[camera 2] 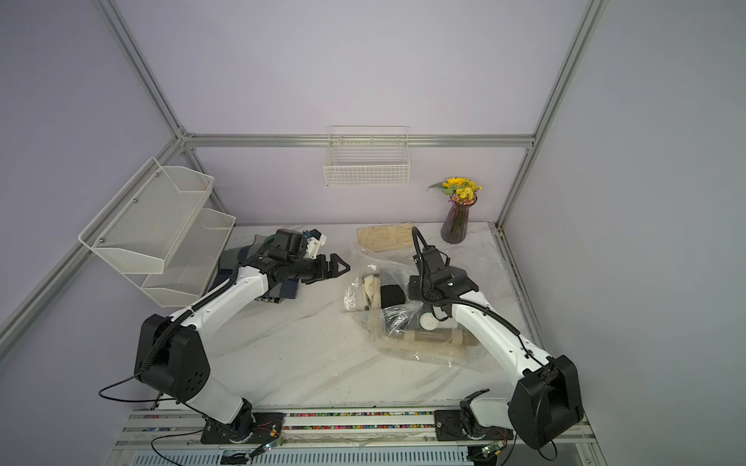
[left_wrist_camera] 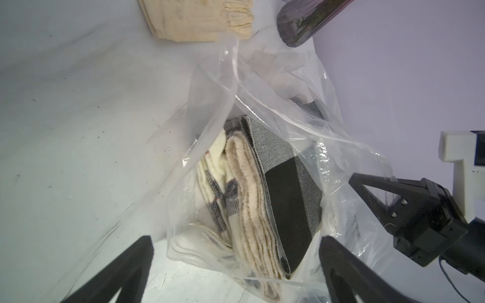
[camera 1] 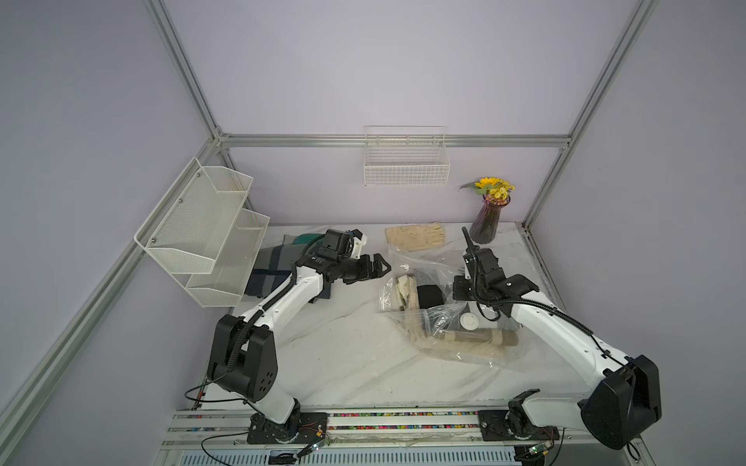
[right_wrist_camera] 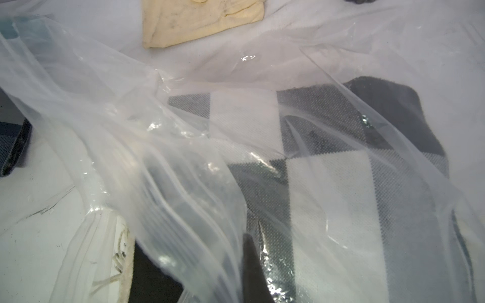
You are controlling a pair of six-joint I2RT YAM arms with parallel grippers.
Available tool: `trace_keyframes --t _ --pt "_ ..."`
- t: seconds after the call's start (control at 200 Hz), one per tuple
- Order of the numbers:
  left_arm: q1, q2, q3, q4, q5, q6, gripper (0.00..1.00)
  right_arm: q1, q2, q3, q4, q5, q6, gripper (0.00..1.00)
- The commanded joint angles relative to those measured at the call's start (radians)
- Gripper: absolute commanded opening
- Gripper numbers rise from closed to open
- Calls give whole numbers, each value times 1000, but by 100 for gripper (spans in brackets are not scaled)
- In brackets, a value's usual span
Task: Take the scarf out of the vacuum bag
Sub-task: Adjust the vacuum bag at the center of the board.
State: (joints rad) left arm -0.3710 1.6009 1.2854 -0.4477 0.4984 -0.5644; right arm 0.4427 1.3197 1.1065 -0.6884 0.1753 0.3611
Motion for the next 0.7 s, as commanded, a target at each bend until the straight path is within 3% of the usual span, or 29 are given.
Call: trace_keyframes --t 0.0,0.43,0.695 --pt "-35 -3 -5 130 63 -62 100 73 -21 60 -83 60 -25 5" --pt "-145 7 -199 409 111 -185 100 232 -57 153 -344 114 -5 5" --pt "-176 28 -264 542 159 -234 100 248 -101 153 -501 143 59 5"
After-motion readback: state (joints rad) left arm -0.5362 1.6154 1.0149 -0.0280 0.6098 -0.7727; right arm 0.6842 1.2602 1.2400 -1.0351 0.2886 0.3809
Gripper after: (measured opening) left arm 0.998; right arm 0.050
